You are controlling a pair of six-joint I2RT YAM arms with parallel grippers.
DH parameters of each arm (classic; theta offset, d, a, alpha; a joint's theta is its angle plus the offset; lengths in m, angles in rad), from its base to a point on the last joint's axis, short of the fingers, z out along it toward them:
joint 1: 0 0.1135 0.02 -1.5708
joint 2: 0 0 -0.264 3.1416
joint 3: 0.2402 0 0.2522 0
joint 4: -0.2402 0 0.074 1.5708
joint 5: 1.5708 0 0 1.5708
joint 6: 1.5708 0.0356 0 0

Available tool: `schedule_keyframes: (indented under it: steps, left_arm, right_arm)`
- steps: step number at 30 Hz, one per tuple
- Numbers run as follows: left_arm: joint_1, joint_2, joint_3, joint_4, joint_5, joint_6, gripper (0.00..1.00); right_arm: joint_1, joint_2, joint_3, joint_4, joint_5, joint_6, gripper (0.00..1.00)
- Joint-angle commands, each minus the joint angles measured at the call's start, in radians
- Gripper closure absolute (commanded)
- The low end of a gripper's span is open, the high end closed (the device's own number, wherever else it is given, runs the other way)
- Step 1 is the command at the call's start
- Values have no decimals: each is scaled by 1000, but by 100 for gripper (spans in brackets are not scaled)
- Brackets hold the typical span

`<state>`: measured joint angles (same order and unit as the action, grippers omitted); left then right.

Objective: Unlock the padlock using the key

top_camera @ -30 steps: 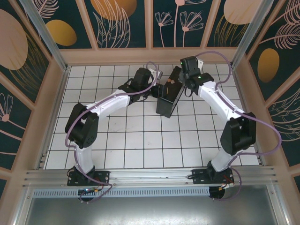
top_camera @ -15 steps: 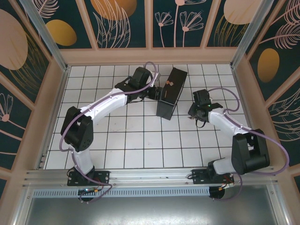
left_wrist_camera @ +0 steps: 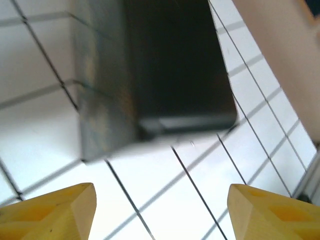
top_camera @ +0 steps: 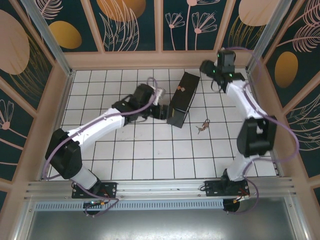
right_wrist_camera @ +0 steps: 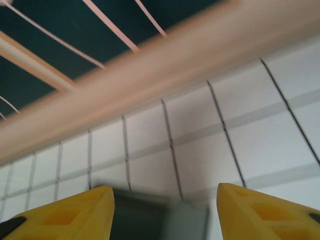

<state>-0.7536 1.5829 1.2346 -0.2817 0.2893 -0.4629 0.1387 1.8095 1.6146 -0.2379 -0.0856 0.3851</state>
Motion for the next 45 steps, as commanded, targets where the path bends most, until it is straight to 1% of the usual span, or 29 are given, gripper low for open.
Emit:
schedule_keyframes:
  steps: [1, 4, 6, 8, 11, 15, 16, 18, 20, 22, 25, 27, 28, 29, 31, 33, 35, 36, 37, 39, 42, 44, 45]
  left_arm:
    - [-94, -24, -53, 74, 72, -47, 30]
    - [-136, 22, -53, 117, 71, -51, 30]
    - [-147, 68, -56, 168, 55, -74, 30]
    - [-148, 110, -61, 230, 8, -117, 29]
    - [-148, 189, -36, 317, -23, -171, 28]
    - [-141, 255, 8, 343, -177, -262, 27]
    - [-136, 259, 7, 342, -204, -280, 27]
    - [-116, 252, -1, 295, -298, -331, 28]
    - [-95, 215, -58, 289, -345, -364, 28]
    - [-71, 159, -122, 295, -353, -360, 29]
    - [-57, 98, -141, 227, -346, -266, 28]
    - [-57, 66, -127, 173, -249, -182, 26]
    - [-57, 45, -123, 143, -230, -161, 25]
    - [-57, 24, -121, 125, -187, -124, 25]
    - [-55, -8, -82, 35, -142, -68, 25]
    - [-52, -43, -44, -27, -74, -12, 24]
    - [-42, -84, -10, -65, -25, 15, 24]
    - [-29, -109, 13, -83, -20, 18, 24]
    - [-11, -134, 30, -85, -21, 13, 24]
    - [52, -162, 81, -77, -40, -2, 24]
    - [119, -105, 179, -60, -94, 30, 24]
    - [139, 1, 261, -56, -123, 73, 24]
    - [146, 64, 339, -69, -128, 97, 25]
  right_arm:
    - [-23, 180, 136, 94, -145, -41, 45]
    - [-25, 279, 216, 131, -212, -25, 46]
    - [-30, 336, 271, 109, -255, -4, 49]
    - [-23, 344, 262, 96, -296, 0, 51]
    - [-4, 275, 123, 152, -312, 0, 54]
    - [-6, 151, -89, 195, -396, 36, 56]
    - [-4, 115, -139, 202, -407, 34, 56]
    - [-2, 37, -238, 200, -419, 33, 57]
    - [6, -36, -323, 185, -416, 37, 58]
    - [28, -107, -405, 168, -386, 41, 58]
    - [58, -181, -510, 178, -339, 67, 57]
    - [51, -204, -540, 177, -298, 84, 56]
    - [43, -212, -540, 171, -280, 81, 54]
    - [31, -217, -534, 159, -268, 75, 52]
    - [11, -230, -506, 105, -218, 68, 51]
    - [3, -269, -501, 69, -184, 75, 49]
    - [2, -320, -505, 19, -159, 91, 51]
    - [5, -357, -520, -2, -150, 102, 53]
    - [9, -392, -545, -13, -151, 113, 56]
    - [26, -473, -632, -29, -154, 150, 64]
    - [57, -577, -784, -11, -145, 205, 71]
    - [75, -621, -879, 65, -176, 253, 72]
    - [85, -628, -921, 118, -198, 278, 73]
